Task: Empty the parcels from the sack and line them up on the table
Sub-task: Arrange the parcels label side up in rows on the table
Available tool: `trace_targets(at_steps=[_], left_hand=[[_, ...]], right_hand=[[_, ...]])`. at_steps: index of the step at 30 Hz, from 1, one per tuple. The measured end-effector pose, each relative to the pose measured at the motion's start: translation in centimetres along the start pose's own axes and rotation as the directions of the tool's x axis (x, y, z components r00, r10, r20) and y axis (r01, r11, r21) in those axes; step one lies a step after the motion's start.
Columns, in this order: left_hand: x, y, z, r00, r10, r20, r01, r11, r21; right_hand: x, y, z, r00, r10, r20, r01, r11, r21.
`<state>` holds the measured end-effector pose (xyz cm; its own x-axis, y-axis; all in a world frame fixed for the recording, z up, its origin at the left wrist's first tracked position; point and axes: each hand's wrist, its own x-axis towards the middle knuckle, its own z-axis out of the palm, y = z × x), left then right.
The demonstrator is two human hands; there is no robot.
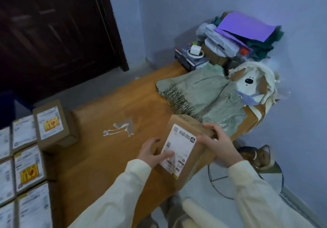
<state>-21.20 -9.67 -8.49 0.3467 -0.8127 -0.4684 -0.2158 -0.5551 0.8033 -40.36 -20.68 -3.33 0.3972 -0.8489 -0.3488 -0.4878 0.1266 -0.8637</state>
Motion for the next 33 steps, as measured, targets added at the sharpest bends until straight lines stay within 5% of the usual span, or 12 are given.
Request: trace_targets(at_steps=[7,14,20,24,28,30,33], left_hand=[[-1.1,-1.5,-3.0,0.988,-0.105,0.113,0.149,0.845,-0.514],[-3.4,-3.8,-2.5,0.994,-0.081,0.074,0.110,0.792,-0.600],[-5.4,-5.7,-5.2,0.964,-0.250,0.086,0.252,0.767,-0.591],[-6.1,-7.1,-10.9,0.938,-0.342,0.061,0.337,0.856,-0.392],[-6.3,-6.2,-16.6,0.913,-0.404,0.060,0.409,0.901,-0.149],[-6.4,-5.8,-19.0,0.911,-0.387,0.145,0.398,0.916,-0.057],[-5.4,-4.9,-21.4,0.887,-0.304,0.348,0.271,0.952,0.139]], right_hand=[[6.6,-0.5,0.2,0.972,0.057,0.228,-0.125,0.947,0.295],[8.3,-1.4,5.6,0.898,0.148,0.415,-0.278,0.921,0.272],[7.5,-1.2,10.3,0.856,0.114,0.503,-0.282,0.920,0.271],[7.9,-1.3,11.3,0.749,0.056,0.660,-0.078,0.997,0.005],[7.9,-4.8,12.4,0.737,-0.176,0.652,0.212,0.977,0.024],[7.8,-7.2,13.7,0.630,-0.231,0.741,0.364,0.931,-0.018],[7.5,-11.0,16.9,0.396,-0.011,0.918,0.542,0.810,-0.225]])
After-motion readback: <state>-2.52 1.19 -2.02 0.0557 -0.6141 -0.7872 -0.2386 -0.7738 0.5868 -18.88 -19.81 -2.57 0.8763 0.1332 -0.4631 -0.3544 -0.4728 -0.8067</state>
